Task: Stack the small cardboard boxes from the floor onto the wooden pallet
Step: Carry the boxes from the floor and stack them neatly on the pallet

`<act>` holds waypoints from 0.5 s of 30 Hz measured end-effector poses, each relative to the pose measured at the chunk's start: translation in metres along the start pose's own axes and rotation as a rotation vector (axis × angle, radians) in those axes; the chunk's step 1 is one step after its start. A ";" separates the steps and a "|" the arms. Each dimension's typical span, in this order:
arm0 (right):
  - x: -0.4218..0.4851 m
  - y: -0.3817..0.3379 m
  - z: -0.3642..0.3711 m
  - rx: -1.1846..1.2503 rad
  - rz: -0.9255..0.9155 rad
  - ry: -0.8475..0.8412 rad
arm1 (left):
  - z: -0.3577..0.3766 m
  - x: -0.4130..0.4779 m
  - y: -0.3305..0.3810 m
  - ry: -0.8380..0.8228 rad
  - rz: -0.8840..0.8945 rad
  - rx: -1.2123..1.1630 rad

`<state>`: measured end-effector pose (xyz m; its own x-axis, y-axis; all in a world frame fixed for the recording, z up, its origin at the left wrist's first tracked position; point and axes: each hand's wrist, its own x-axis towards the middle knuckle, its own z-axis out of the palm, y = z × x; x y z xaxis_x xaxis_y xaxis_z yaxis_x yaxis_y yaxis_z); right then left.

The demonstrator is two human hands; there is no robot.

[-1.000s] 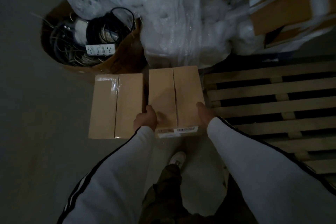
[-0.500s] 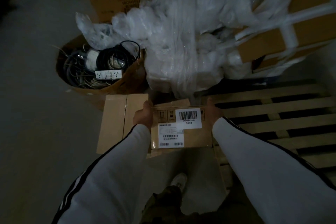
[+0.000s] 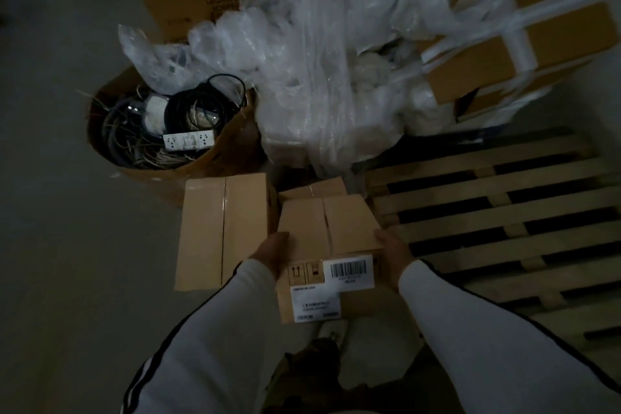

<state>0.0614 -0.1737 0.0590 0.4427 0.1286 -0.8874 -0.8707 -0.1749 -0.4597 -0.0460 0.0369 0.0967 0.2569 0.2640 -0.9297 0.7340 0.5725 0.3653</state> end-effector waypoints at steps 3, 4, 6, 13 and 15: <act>-0.002 -0.003 -0.013 0.002 0.012 -0.025 | 0.006 0.005 0.001 -0.076 -0.021 0.049; 0.000 -0.007 -0.018 0.014 0.017 -0.026 | 0.007 0.005 0.005 -0.089 -0.024 0.069; -0.006 -0.012 -0.032 0.047 0.022 -0.016 | 0.014 0.002 0.016 -0.107 -0.019 0.120; -0.038 -0.027 -0.100 0.260 -0.032 0.067 | 0.092 -0.010 0.057 -0.220 0.115 0.310; -0.050 -0.035 -0.124 0.315 -0.071 0.110 | 0.126 -0.013 0.067 -0.288 0.161 0.353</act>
<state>0.0960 -0.2956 0.1150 0.5100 0.0208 -0.8599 -0.8528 0.1427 -0.5023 0.0793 -0.0264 0.1270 0.5118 0.0738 -0.8559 0.8264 0.2300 0.5139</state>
